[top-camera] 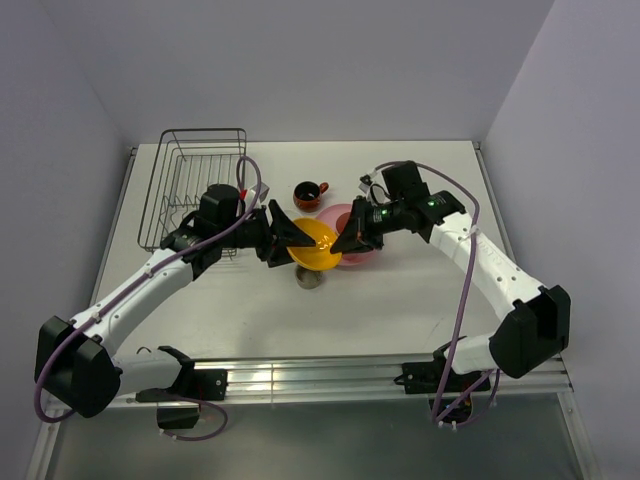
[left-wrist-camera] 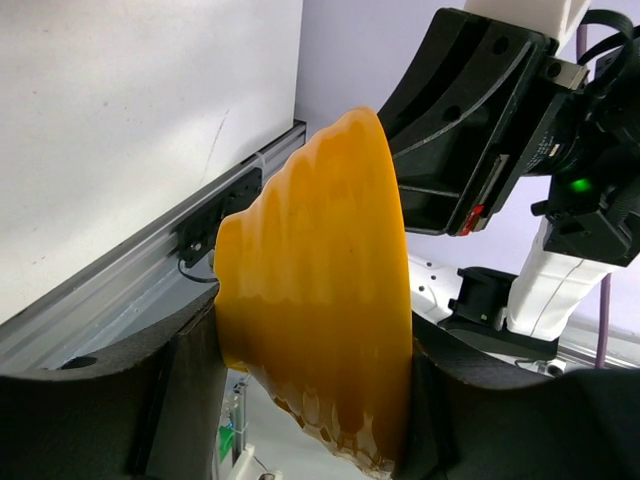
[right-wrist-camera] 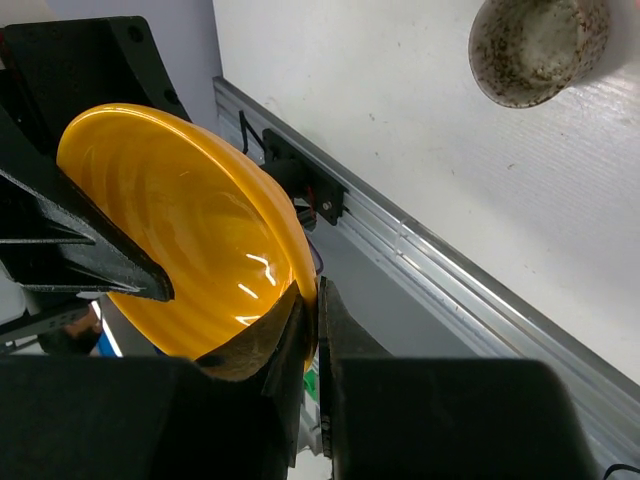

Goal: Load the mixed dishes into the dish rack

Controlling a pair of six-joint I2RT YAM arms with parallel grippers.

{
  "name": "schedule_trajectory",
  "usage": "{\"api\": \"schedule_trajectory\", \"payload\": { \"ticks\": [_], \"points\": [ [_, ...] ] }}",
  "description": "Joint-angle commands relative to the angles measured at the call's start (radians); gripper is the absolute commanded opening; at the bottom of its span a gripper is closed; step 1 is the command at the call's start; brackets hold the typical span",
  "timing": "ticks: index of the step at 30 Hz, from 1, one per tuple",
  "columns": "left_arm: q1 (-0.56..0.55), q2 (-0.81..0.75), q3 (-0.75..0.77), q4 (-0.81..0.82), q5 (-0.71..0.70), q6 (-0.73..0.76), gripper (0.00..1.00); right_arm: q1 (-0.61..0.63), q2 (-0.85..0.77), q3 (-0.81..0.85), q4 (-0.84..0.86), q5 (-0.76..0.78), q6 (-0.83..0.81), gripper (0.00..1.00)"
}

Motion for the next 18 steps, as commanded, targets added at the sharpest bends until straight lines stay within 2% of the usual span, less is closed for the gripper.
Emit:
{"api": "schedule_trajectory", "payload": {
  "ticks": [1, 18],
  "points": [
    [-0.013, -0.020, 0.064, -0.020, 0.034, 0.018, 0.00, 0.012, 0.009, 0.059, 0.033, 0.025, -0.039, 0.12],
    [-0.033, 0.031, 0.208, -0.234, -0.069, 0.130, 0.00, 0.023, 0.053, 0.125, -0.063, 0.109, -0.128, 0.17]
  ]
}}
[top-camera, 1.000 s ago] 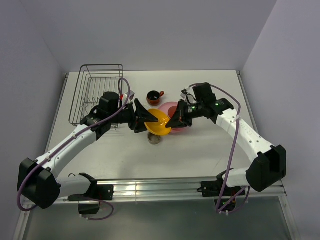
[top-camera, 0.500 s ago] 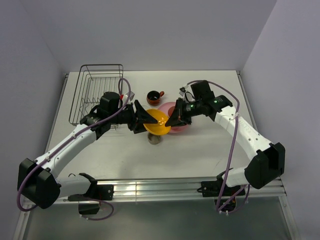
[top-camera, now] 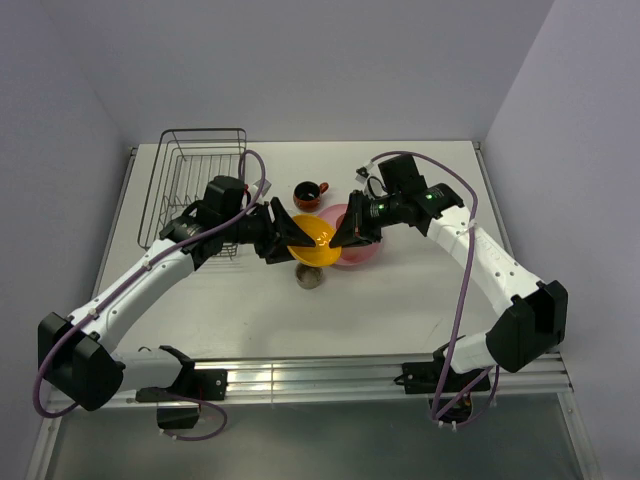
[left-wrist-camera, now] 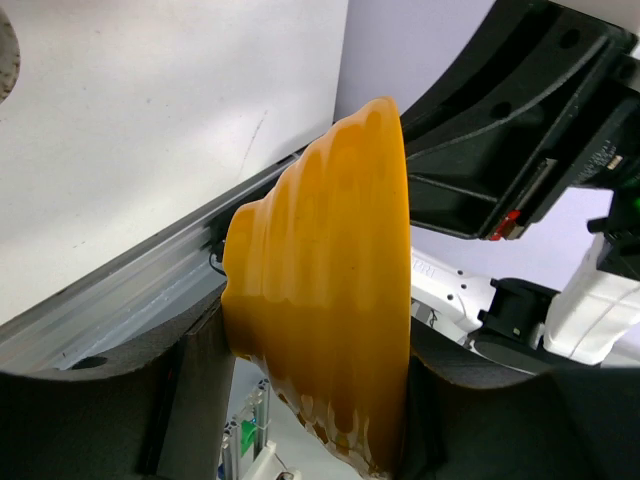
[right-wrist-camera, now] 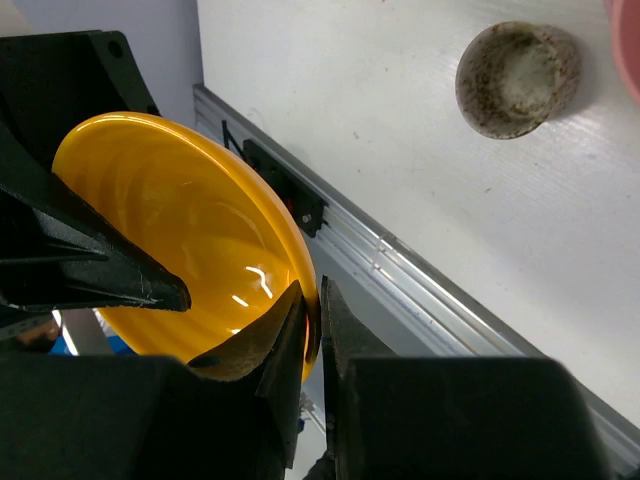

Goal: Load the mixed dishes into the dish rack

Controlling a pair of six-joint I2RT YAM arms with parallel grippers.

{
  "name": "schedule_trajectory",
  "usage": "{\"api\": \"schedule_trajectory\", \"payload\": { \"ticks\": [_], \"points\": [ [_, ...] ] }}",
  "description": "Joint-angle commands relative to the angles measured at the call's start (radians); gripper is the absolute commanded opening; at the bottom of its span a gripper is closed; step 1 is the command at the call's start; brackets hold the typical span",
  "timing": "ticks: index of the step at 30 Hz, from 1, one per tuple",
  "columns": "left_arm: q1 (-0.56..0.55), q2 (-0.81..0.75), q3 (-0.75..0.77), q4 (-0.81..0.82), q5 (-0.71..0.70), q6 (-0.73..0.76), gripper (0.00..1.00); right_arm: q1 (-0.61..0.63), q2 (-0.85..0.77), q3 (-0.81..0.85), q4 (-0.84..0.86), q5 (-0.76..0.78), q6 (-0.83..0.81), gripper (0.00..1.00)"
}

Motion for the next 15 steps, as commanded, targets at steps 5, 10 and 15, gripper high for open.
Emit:
{"api": "schedule_trajectory", "payload": {
  "ticks": [5, 10, 15],
  "points": [
    [-0.028, 0.018, 0.126, -0.091, -0.049, 0.054, 0.00, 0.015, 0.043, 0.070, -0.044, 0.075, -0.072, 0.22],
    [-0.036, 0.024, 0.157, -0.155, -0.097, 0.074, 0.00, 0.021, 0.057, 0.101, -0.072, 0.113, -0.098, 0.25],
    [-0.039, 0.027, 0.172, -0.178, -0.112, 0.088, 0.00, 0.023, 0.063, 0.110, -0.077, 0.115, -0.106, 0.26]
  ]
}}
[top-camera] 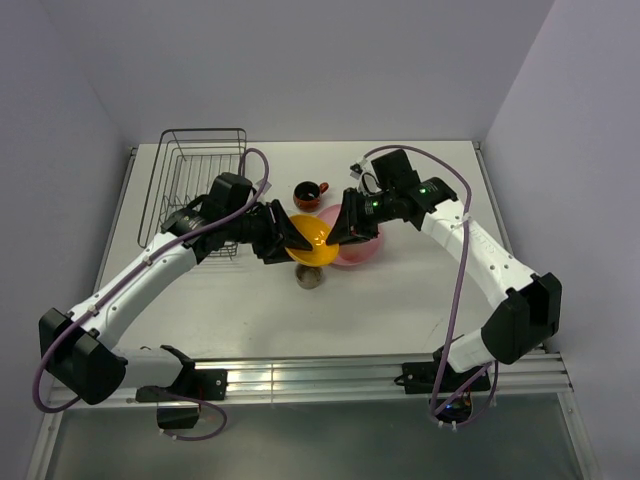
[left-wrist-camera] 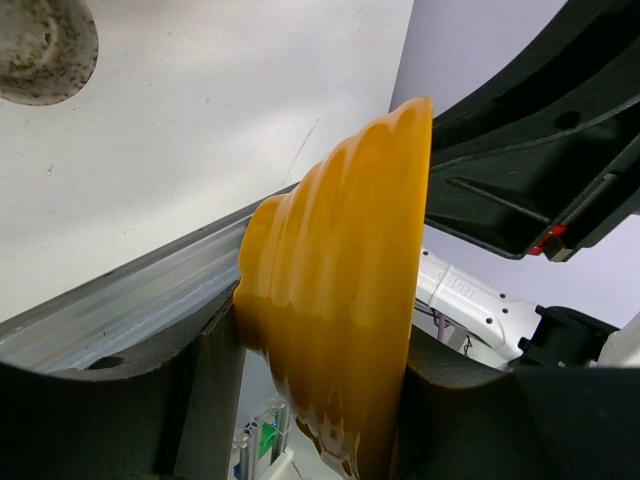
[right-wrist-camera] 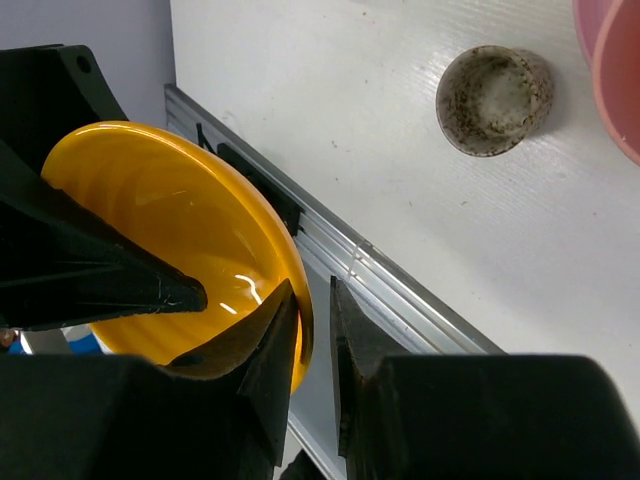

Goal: Load the mixed dishes into the dish rack

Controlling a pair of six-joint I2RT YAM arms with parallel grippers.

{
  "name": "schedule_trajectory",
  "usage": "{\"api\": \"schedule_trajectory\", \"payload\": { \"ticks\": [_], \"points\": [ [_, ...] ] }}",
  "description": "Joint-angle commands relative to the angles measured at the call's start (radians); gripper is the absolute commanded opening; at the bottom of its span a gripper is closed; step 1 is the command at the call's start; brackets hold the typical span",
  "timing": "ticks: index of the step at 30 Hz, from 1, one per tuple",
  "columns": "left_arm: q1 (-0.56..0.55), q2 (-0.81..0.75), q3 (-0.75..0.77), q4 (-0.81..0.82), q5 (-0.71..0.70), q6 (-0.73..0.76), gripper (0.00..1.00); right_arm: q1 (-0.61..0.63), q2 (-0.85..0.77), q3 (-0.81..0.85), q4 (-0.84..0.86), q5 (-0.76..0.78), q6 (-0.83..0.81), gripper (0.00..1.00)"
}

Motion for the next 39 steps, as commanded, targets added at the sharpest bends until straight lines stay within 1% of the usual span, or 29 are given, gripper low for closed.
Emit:
{"api": "schedule_trajectory", "payload": {
  "ticks": [1, 2, 4, 5, 8, 10, 16, 19, 27, 30, 31, 32, 36, 38, 39],
  "points": [
    [-0.005, -0.014, 0.061, 0.022, 0.011, 0.022, 0.00, 0.002, 0.008, 0.039, -0.031, 0.053, -0.038, 0.26],
    [-0.006, -0.012, 0.061, 0.023, 0.013, 0.022, 0.00, 0.003, 0.008, 0.039, -0.031, 0.055, -0.038, 0.27],
    [-0.008, -0.012, 0.061, 0.026, 0.011, 0.022, 0.00, 0.002, 0.007, 0.043, -0.034, 0.061, -0.046, 0.34],
    [-0.008, -0.015, 0.063, 0.024, 0.010, 0.023, 0.00, 0.002, 0.008, 0.047, -0.040, 0.067, -0.050, 0.41],
    [-0.006, -0.015, 0.064, 0.021, 0.002, 0.025, 0.00, 0.002, 0.010, 0.053, -0.044, 0.072, -0.060, 0.46],
    [-0.006, -0.015, 0.064, 0.018, 0.000, 0.029, 0.00, 0.003, 0.013, 0.057, -0.047, 0.070, -0.064, 0.52],
    [-0.008, -0.003, 0.083, -0.036, -0.032, 0.061, 0.00, 0.003, 0.008, 0.077, -0.044, 0.069, -0.069, 0.56],
    [-0.008, 0.002, 0.094, -0.062, -0.049, 0.077, 0.00, 0.002, -0.004, 0.094, -0.036, 0.070, -0.066, 0.61],
    [-0.009, 0.011, 0.106, -0.077, -0.055, 0.088, 0.00, 0.003, 0.013, 0.117, -0.040, 0.049, -0.074, 0.61],
    [-0.009, 0.019, 0.121, -0.106, -0.070, 0.103, 0.00, 0.003, 0.008, 0.128, -0.036, 0.049, -0.074, 0.62],
    [-0.009, 0.022, 0.126, -0.115, -0.082, 0.112, 0.00, 0.003, 0.007, 0.132, -0.037, 0.047, -0.074, 0.64],
    [-0.009, 0.025, 0.129, -0.134, -0.090, 0.118, 0.00, 0.002, 0.008, 0.140, -0.043, 0.049, -0.074, 0.69],
    [-0.009, 0.040, 0.144, -0.191, -0.133, 0.156, 0.00, 0.003, 0.016, 0.184, -0.056, 0.042, -0.080, 0.71],
    [-0.011, 0.043, 0.150, -0.211, -0.159, 0.164, 0.00, 0.005, 0.019, 0.203, -0.067, 0.045, -0.084, 0.77],
    [-0.009, 0.045, 0.153, -0.229, -0.168, 0.173, 0.00, 0.003, 0.019, 0.208, -0.067, 0.047, -0.083, 0.77]
  ]
}}
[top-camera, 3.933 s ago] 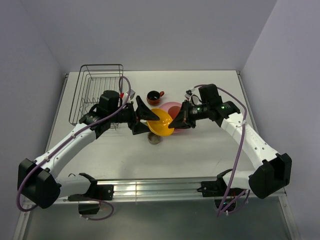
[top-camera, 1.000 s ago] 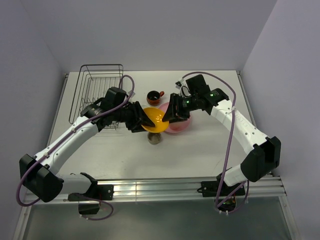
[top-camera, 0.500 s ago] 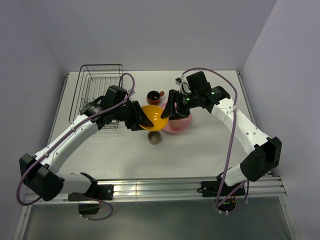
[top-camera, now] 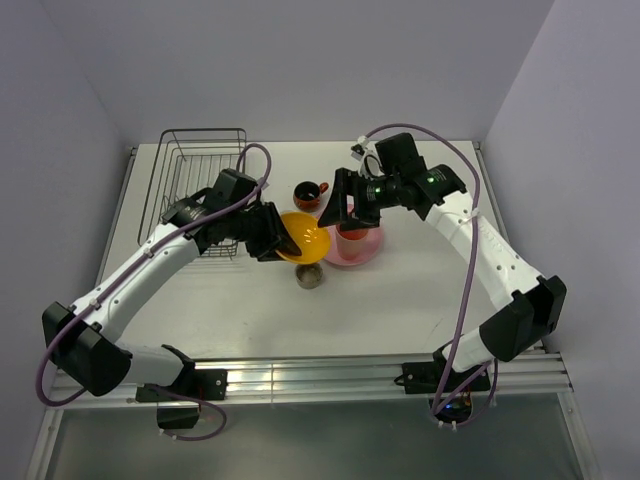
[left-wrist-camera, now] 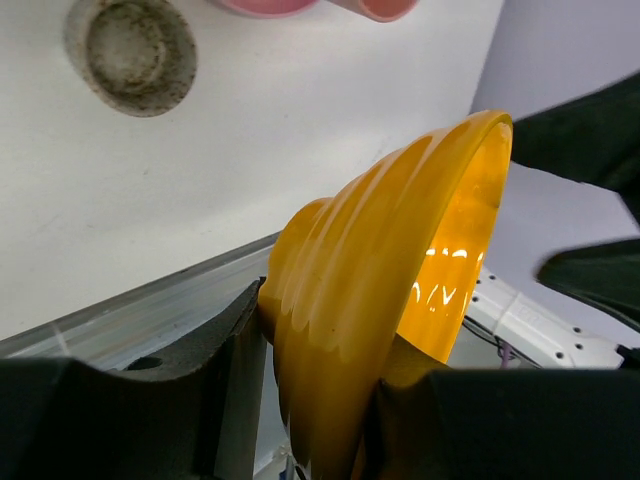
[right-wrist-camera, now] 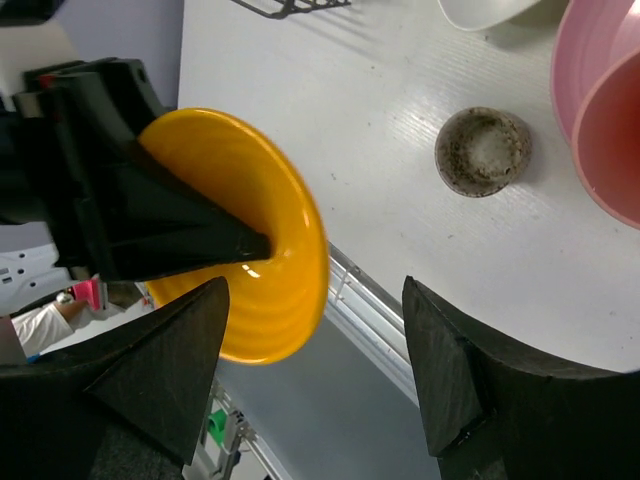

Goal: Load the mixed dishes into the dish rack

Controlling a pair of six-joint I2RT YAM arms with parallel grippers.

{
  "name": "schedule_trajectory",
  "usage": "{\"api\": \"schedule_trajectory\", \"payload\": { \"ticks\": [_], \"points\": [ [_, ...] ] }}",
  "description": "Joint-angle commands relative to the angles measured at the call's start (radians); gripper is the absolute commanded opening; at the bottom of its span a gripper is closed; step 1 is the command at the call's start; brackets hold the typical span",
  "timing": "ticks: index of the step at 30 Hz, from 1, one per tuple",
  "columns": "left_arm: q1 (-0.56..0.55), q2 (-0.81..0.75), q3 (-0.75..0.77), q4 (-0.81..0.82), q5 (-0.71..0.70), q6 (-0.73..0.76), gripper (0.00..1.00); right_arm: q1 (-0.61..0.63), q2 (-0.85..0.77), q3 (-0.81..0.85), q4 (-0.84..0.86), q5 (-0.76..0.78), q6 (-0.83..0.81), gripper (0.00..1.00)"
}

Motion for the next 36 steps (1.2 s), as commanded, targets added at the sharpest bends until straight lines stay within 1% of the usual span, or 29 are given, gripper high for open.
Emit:
{"api": "schedule_trajectory", "payload": {
  "ticks": [1, 4, 8, 9, 12, 13, 14, 15, 16, 18, 19, 22, 23, 26, 27, 29, 30, 31, 32, 33, 34, 35, 36],
  "points": [
    [-0.003, 0.004, 0.055, -0.056, -0.053, 0.054, 0.00, 0.005, 0.003, 0.067, -0.012, 0.000, -0.021, 0.78],
    [-0.004, 0.007, 0.066, -0.096, -0.098, 0.067, 0.00, 0.005, -0.002, 0.088, -0.018, 0.017, -0.018, 0.78],
    [-0.003, 0.018, 0.125, -0.176, -0.225, 0.083, 0.00, 0.003, -0.017, 0.160, -0.053, 0.086, -0.003, 0.78],
    [0.000, 0.033, 0.147, -0.199, -0.301, 0.090, 0.00, 0.002, -0.022, 0.176, -0.062, 0.101, -0.004, 0.78],
    [0.015, 0.076, 0.275, -0.274, -0.397, 0.113, 0.00, 0.002, -0.042, 0.242, -0.117, 0.170, -0.012, 0.78],
    [0.035, 0.090, 0.302, -0.308, -0.485, 0.120, 0.00, 0.002, -0.053, 0.255, -0.154, 0.190, -0.017, 0.78],
    [0.049, 0.106, 0.331, -0.325, -0.524, 0.129, 0.00, 0.000, -0.060, 0.275, -0.173, 0.206, -0.023, 0.78],
    [0.063, 0.143, 0.358, -0.341, -0.564, 0.149, 0.00, -0.002, -0.069, 0.274, -0.186, 0.228, -0.024, 0.78],
    [0.101, 0.162, 0.407, -0.354, -0.634, 0.164, 0.00, -0.005, -0.095, 0.268, -0.205, 0.229, -0.024, 0.78],
    [0.138, 0.214, 0.475, -0.377, -0.712, 0.204, 0.00, -0.015, -0.131, 0.216, -0.213, 0.220, -0.017, 0.78],
    [0.169, 0.234, 0.495, -0.386, -0.810, 0.212, 0.00, -0.018, -0.169, 0.191, -0.213, 0.216, -0.014, 0.78],
    [0.231, 0.303, 0.566, -0.389, -0.930, 0.255, 0.00, -0.028, -0.240, 0.098, -0.226, 0.212, -0.012, 0.78],
    [0.244, 0.315, 0.576, -0.380, -1.008, 0.267, 0.00, -0.031, -0.252, 0.061, -0.234, 0.210, -0.011, 0.78],
    [0.266, 0.338, 0.575, -0.245, -1.130, 0.375, 0.00, -0.032, -0.295, 0.004, -0.260, 0.209, -0.011, 0.77],
    [0.269, 0.355, 0.566, -0.172, -1.239, 0.437, 0.00, -0.031, -0.315, -0.011, -0.263, 0.207, -0.009, 0.77],
    [0.284, 0.370, 0.537, -0.061, -1.325, 0.532, 0.00, -0.031, -0.327, -0.048, -0.272, 0.215, -0.003, 0.77],
    [0.292, 0.383, 0.500, 0.003, -1.374, 0.629, 0.00, -0.032, -0.335, -0.060, -0.275, 0.216, -0.001, 0.77],
    [0.310, 0.389, 0.482, 0.146, -1.383, 0.684, 0.00, -0.032, -0.338, -0.071, -0.282, 0.216, 0.000, 0.77],
    [0.318, 0.407, 0.454, 0.212, -1.401, 0.766, 0.00, -0.031, -0.339, -0.095, -0.285, 0.215, 0.005, 0.77],
    [0.334, 0.422, 0.446, 0.277, -1.409, 0.808, 0.00, -0.032, -0.347, -0.106, -0.285, 0.210, 0.008, 0.77],
    [0.341, 0.441, 0.446, 0.386, -1.421, 0.848, 0.00, -0.032, -0.350, -0.116, -0.283, 0.207, 0.011, 0.77],
    [0.347, 0.464, 0.451, 0.428, -1.435, 0.882, 0.00, -0.031, -0.355, -0.132, -0.283, 0.210, 0.014, 0.77],
    [0.353, 0.519, 0.474, 0.463, -1.445, 0.963, 0.00, -0.032, -0.362, -0.140, -0.282, 0.213, 0.015, 0.77]
  ]
}}
